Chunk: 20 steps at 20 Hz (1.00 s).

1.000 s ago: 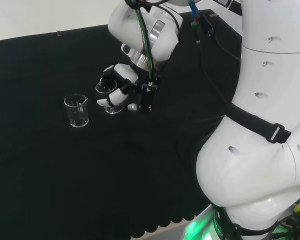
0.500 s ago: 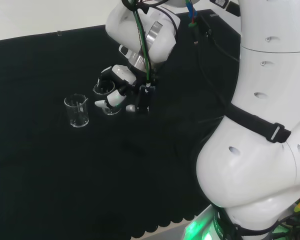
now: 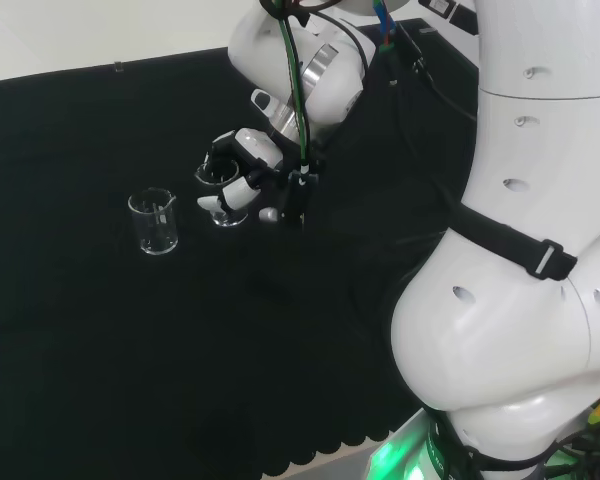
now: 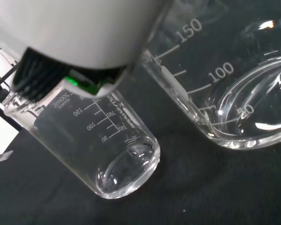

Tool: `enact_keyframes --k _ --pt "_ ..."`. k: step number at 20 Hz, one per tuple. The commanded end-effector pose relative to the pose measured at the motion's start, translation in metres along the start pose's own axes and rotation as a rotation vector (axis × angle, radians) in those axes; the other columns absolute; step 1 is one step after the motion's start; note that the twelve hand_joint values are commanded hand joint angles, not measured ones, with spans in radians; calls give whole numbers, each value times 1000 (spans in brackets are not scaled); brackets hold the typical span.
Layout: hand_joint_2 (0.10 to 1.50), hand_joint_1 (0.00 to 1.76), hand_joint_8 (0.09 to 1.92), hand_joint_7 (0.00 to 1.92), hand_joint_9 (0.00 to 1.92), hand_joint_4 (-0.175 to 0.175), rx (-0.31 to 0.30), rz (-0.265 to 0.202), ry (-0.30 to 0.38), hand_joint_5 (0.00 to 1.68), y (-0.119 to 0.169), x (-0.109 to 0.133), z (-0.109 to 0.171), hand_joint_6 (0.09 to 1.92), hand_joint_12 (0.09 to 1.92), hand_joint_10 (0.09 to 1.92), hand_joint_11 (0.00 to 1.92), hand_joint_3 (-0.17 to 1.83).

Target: Place the beaker back on the table.

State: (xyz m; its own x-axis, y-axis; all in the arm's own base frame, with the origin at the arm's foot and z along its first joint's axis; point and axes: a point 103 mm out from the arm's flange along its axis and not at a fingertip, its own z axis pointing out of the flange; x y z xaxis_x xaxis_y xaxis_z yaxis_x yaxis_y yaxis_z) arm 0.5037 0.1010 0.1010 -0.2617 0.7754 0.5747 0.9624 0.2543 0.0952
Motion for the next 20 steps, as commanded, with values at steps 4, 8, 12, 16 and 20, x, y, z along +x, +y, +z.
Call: enact_keyframes --k 4,8,12,16,20 --pt "515 1436 762 1345 1344 -175 -1 6 12 1098 2 -5 0 938 774 739 1263 901" --pt "516 1436 761 1346 1341 -175 6 4 6 1098 4 -3 6 939 775 740 1263 899" --pt "517 1436 761 1346 1339 -175 6 3 19 1097 2 -10 2 940 775 741 1263 897" --pt "518 1436 762 1345 1338 -175 5 3 24 1097 1 -15 4 940 776 741 1262 896" --pt "519 1436 763 1344 1338 -175 10 -2 8 1096 5 -9 12 942 776 741 1261 896"
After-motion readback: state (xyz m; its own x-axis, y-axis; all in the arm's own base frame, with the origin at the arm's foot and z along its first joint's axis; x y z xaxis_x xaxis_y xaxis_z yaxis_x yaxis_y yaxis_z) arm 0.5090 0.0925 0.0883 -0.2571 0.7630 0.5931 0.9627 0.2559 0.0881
